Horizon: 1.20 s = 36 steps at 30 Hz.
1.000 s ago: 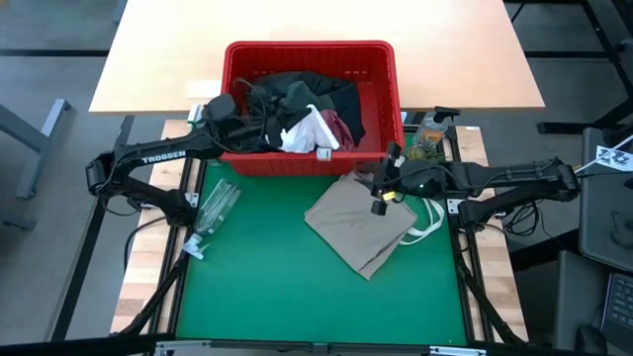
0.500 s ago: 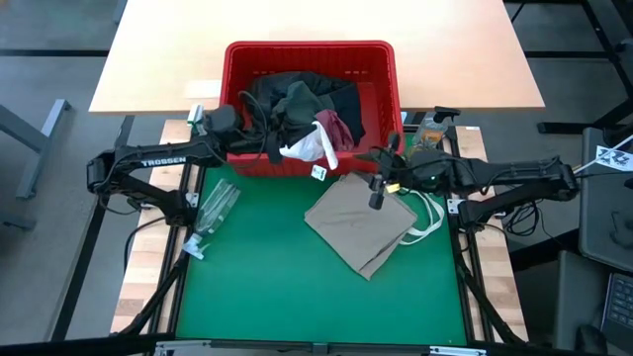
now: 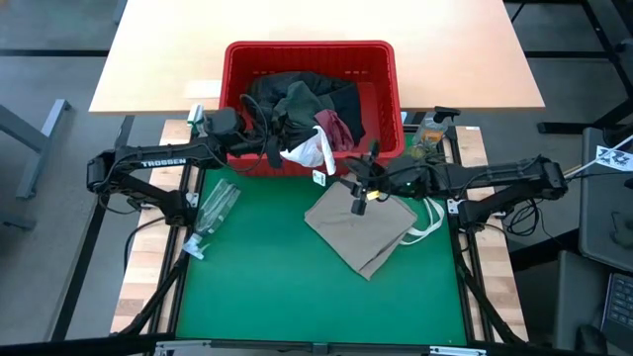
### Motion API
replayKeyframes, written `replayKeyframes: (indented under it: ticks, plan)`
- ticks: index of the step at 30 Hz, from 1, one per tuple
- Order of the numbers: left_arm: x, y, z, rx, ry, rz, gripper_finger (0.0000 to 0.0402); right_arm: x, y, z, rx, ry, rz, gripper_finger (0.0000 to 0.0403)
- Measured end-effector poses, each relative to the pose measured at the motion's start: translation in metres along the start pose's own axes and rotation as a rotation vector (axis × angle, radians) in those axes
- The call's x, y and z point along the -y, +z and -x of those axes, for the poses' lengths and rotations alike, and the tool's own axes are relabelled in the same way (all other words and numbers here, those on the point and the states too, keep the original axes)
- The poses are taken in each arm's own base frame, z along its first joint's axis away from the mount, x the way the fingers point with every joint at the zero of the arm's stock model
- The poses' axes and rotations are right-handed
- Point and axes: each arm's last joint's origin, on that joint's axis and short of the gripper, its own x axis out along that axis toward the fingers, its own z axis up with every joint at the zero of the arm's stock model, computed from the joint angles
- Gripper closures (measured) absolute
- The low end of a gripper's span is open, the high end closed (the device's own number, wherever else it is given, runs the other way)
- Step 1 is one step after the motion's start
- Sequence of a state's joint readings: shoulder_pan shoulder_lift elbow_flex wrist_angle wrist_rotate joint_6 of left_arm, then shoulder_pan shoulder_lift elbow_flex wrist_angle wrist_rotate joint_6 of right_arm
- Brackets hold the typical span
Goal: Fold laundry
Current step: Fold the white underwear
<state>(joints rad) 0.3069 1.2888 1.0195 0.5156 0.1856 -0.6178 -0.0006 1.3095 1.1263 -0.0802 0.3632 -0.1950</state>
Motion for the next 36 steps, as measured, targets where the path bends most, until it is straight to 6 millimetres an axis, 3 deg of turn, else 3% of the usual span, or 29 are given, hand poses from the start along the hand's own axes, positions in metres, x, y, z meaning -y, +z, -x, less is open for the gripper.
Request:
replayKeyframes:
  ticks: [16,21,27,32,36]
  plan:
    - [0.001,-0.001,0.000,-0.025,-0.030,0.000,0.0401,0.008,0.006,-0.004,0.059,-0.163,-0.018,0.0252]
    - [0.002,-0.002,0.000,-0.033,-0.037,0.002,0.0401,0.014,0.004,-0.009,0.050,-0.186,-0.006,0.0297]
    - [0.003,-0.003,0.000,-0.036,-0.041,0.003,0.0401,0.016,0.006,-0.009,0.068,-0.180,0.000,0.0389]
    - [0.003,-0.003,0.000,-0.038,-0.040,0.003,0.0401,0.020,0.011,0.001,0.086,-0.186,0.024,0.0385]
    - [0.003,-0.003,0.000,-0.055,-0.062,0.003,0.0401,0.030,0.021,0.023,0.140,-0.200,0.011,0.0398]
